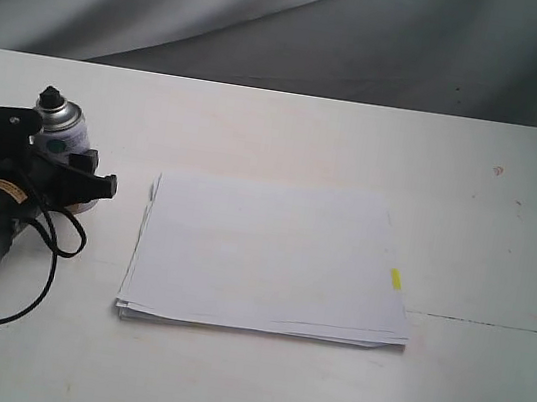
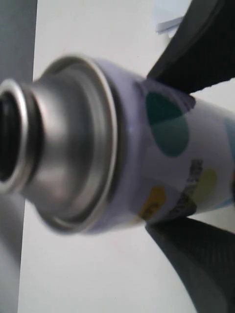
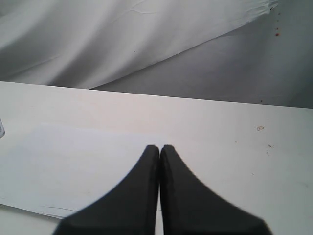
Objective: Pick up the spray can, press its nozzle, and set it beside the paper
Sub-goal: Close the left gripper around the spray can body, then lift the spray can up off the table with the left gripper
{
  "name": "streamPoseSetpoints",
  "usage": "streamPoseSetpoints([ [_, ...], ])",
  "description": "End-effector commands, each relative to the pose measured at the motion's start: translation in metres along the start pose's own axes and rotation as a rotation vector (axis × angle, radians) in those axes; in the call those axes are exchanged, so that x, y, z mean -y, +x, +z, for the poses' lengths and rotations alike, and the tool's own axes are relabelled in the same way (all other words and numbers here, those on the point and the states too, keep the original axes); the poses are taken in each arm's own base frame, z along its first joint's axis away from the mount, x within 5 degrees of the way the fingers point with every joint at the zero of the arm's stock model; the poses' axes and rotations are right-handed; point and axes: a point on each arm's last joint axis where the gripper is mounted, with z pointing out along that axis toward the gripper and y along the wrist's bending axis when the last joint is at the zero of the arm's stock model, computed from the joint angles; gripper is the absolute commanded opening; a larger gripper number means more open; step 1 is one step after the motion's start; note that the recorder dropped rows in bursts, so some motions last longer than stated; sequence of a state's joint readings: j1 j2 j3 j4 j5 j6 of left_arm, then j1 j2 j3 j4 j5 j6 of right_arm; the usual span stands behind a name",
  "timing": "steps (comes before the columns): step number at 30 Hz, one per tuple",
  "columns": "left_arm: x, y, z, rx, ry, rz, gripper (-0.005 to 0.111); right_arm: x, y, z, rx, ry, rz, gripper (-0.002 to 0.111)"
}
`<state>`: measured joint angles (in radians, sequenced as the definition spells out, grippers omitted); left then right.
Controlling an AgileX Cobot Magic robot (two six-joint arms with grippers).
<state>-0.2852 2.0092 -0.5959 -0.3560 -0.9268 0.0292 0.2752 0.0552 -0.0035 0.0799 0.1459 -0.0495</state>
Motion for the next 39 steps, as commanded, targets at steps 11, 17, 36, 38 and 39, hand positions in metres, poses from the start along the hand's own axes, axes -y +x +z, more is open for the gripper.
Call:
streamPoseSetpoints([
  [11, 0.006, -0.001, -0.002, -0.044, 0.05, 0.035, 0.0, 0.0, 0.001, 0.0, 0.003, 0.005, 0.01, 0.0],
  [17, 0.01, -0.032, -0.019, -0.028, 0.079, 0.005, 0.0, 0.0, 0.001, 0.0, 0.003, 0.005, 0.01, 0.0],
  [36, 0.004, -0.152, -0.156, 0.175, 0.244, 0.008, 0.0, 0.0, 0.001, 0.0, 0.003, 0.005, 0.01, 0.0],
  [38, 0.003, -0.157, -0.167, 0.193, 0.255, 0.011, 0.0, 0.0, 0.001, 0.0, 0.003, 0.005, 0.01, 0.0],
  [39, 0.002, -0.157, -0.17, 0.195, 0.259, 0.01, 0.0, 0.0, 0.001, 0.0, 0.003, 0.005, 0.01, 0.0],
])
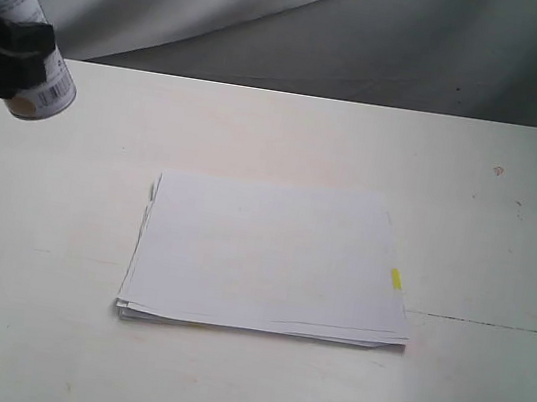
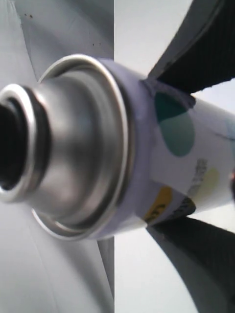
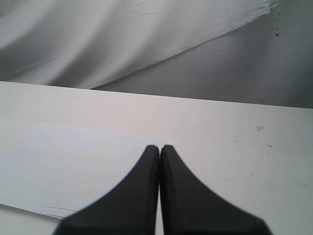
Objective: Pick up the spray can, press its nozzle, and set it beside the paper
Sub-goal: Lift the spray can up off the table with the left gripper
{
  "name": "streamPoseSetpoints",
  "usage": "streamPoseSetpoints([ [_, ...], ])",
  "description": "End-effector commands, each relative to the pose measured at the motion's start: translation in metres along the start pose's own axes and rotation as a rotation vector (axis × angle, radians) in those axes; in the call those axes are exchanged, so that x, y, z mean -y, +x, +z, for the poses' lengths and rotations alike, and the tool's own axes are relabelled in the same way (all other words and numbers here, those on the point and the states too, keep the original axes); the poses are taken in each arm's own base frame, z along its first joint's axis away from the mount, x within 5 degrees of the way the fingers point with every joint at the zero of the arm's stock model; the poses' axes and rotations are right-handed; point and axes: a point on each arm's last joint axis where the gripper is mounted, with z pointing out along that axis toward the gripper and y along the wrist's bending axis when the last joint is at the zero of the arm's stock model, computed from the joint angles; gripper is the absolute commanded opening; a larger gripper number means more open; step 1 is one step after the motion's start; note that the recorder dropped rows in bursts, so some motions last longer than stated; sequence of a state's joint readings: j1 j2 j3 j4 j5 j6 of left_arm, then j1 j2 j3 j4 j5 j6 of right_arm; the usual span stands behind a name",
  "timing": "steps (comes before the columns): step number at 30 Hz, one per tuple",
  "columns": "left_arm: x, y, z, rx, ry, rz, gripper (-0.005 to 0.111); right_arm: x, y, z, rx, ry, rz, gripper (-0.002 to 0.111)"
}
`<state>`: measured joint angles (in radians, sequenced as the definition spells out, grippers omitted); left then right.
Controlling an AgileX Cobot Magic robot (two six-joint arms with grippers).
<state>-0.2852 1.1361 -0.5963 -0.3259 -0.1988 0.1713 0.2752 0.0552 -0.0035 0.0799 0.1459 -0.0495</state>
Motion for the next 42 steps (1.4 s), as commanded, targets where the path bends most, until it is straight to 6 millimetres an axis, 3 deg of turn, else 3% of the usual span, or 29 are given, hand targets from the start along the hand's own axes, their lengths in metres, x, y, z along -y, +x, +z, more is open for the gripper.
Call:
streamPoseSetpoints([
  [1, 0.003, -0.016, -0.02, 0.064, 0.023, 0.006, 0.0, 0.0, 0.001, 0.0, 0.003, 0.005, 0.01, 0.0],
  [11, 0.027, -0.038, -0.025, -0.006, 0.142, 0.133, 0.0, 0.0, 0.001, 0.0, 0.003, 0.005, 0.01, 0.0],
  [27, 0.027, -0.038, -0.025, -0.002, 0.142, 0.197, 0.0, 0.0, 0.001, 0.0, 0.003, 0.005, 0.01, 0.0],
  [34, 0.028, -0.037, -0.026, -0.001, 0.142, 0.351, 0.0, 0.0, 0.001, 0.0, 0.003, 0.005, 0.01, 0.0],
  [42, 0.046, -0.027, -0.03, -0.077, 0.169, 0.492, 0.0, 0.0, 0.001, 0.0, 0.003, 0.005, 0.01, 0.0],
])
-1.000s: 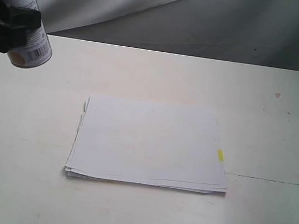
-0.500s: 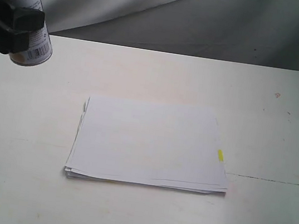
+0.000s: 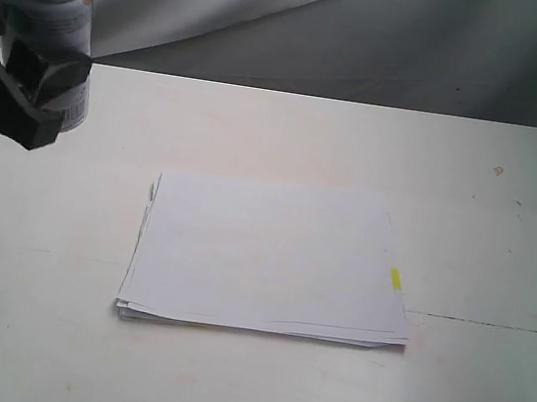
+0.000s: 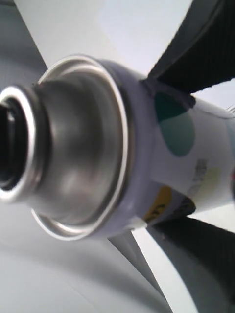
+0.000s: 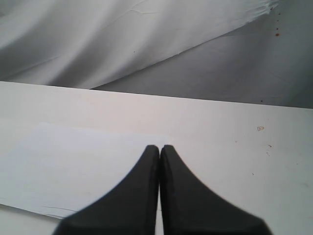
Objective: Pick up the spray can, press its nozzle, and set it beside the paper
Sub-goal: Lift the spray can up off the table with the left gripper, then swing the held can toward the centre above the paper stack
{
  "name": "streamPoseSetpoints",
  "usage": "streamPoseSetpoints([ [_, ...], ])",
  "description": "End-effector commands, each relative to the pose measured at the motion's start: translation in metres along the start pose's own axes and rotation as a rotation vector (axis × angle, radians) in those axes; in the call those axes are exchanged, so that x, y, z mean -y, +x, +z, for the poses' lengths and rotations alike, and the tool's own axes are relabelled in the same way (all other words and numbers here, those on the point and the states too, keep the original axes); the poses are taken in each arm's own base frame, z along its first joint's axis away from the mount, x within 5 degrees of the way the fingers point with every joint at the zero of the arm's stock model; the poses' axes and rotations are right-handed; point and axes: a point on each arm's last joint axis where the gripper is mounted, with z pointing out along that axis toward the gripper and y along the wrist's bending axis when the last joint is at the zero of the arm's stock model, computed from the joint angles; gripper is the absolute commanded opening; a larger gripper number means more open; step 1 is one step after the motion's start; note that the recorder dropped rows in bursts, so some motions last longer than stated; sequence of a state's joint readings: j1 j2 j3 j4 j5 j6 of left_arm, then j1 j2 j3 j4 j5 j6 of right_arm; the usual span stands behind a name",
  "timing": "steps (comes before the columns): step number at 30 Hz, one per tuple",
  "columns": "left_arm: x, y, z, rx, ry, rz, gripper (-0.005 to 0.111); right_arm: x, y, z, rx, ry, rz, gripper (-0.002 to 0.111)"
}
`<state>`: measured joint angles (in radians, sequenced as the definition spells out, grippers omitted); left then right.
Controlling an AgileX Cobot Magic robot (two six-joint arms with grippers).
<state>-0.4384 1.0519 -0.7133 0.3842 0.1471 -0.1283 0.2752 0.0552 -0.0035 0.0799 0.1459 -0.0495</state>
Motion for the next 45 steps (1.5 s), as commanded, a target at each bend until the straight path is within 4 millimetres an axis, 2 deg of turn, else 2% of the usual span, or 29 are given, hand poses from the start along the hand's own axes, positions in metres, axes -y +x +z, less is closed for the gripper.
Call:
streamPoseSetpoints([
  [1, 0.008, -0.011, -0.006, 0.017, -0.01, 0.043, 0.0, 0.0, 0.001, 0.0, 0.003, 0.005, 0.01, 0.0],
  [7, 0.007, -0.017, 0.0, -0.161, -0.27, 0.05, 0.0, 0.0, 0.001, 0.0, 0.003, 0.005, 0.01, 0.0],
  [14, 0.053, -0.011, 0.03, -0.202, -0.288, 0.21, 0.0, 0.0, 0.001, 0.0, 0.003, 0.005, 0.01, 0.0],
  [15, 0.066, -0.005, 0.043, -0.219, -0.307, 0.268, 0.0, 0.0, 0.001, 0.0, 0.003, 0.005, 0.01, 0.0],
  [18, 0.086, 0.005, 0.059, -0.227, -0.332, 0.347, 0.0, 0.0, 0.001, 0.0, 0.003, 0.005, 0.01, 0.0],
  [19, 0.099, 0.013, 0.07, -0.239, -0.326, 0.394, 0.0, 0.0, 0.001, 0.0, 0.003, 0.005, 0.01, 0.0],
  [25, 0.123, 0.05, 0.106, -0.316, -0.326, 0.424, 0.0, 0.0, 0.001, 0.0, 0.003, 0.005, 0.01, 0.0],
  [34, 0.137, 0.08, 0.13, -0.358, -0.331, 0.56, 0.0, 0.0, 0.001, 0.0, 0.003, 0.005, 0.01, 0.0],
  [45, 0.134, 0.079, 0.134, -0.31, -0.422, 0.643, 0.0, 0.0, 0.001, 0.0, 0.003, 0.005, 0.01, 0.0],
])
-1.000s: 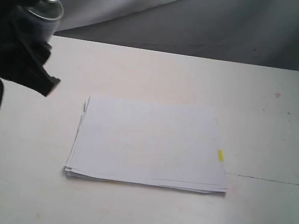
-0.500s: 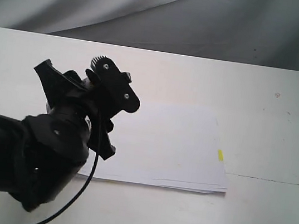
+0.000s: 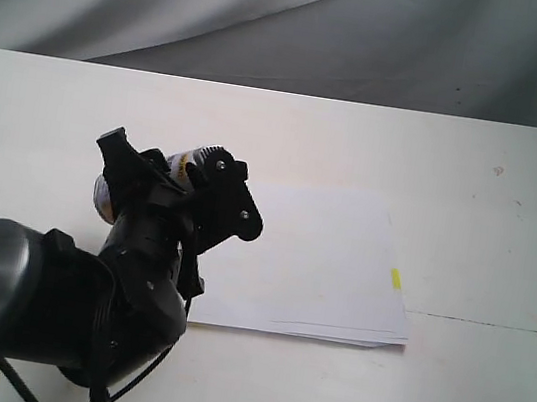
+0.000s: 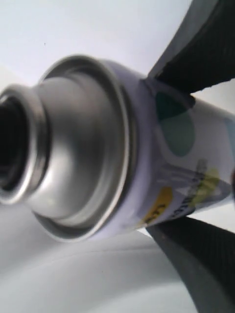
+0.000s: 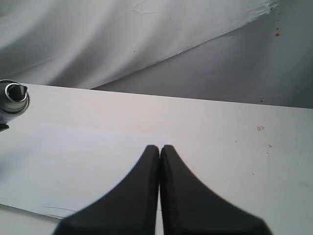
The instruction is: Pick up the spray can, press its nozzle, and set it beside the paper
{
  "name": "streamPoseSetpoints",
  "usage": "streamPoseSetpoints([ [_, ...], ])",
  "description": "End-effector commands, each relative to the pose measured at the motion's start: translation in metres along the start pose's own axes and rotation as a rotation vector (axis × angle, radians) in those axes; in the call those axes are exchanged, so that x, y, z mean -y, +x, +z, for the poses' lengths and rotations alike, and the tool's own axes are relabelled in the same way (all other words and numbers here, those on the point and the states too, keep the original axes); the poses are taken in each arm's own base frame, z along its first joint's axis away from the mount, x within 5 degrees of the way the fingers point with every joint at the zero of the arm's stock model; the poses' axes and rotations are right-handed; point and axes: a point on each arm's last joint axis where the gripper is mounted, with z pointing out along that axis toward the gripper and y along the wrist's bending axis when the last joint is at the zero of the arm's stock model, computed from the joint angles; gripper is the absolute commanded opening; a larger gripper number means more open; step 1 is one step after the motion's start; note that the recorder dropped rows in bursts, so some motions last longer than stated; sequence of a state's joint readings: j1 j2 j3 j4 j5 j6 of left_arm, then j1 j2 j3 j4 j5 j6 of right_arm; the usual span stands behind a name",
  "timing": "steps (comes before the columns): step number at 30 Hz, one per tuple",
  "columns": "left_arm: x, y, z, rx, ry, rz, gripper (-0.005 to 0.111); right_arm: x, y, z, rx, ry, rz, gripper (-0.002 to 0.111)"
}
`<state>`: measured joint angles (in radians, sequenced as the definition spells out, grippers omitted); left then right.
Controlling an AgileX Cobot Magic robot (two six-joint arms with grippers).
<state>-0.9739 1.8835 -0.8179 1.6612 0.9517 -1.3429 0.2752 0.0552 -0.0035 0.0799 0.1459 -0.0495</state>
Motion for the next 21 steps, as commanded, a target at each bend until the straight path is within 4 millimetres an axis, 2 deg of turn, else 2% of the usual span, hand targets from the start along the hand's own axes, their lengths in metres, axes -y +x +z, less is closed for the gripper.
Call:
streamPoseSetpoints([
  [1, -0.012, -0.006, -0.003, 0.027, -0.114, 0.005, 0.0, 0.0, 0.001, 0.0, 0.003, 0.005, 0.01, 0.0],
  [7, -0.015, -0.008, -0.003, -0.077, -0.097, 0.012, 0.0, 0.0, 0.001, 0.0, 0.003, 0.005, 0.01, 0.0],
  [14, -0.013, -0.017, -0.009, -0.052, -0.09, -0.002, 0.0, 0.0, 0.001, 0.0, 0.003, 0.005, 0.01, 0.0],
  [21, -0.012, -0.014, -0.009, -0.078, -0.081, -0.016, 0.0, 0.0, 0.001, 0.0, 0.003, 0.005, 0.01, 0.0],
])
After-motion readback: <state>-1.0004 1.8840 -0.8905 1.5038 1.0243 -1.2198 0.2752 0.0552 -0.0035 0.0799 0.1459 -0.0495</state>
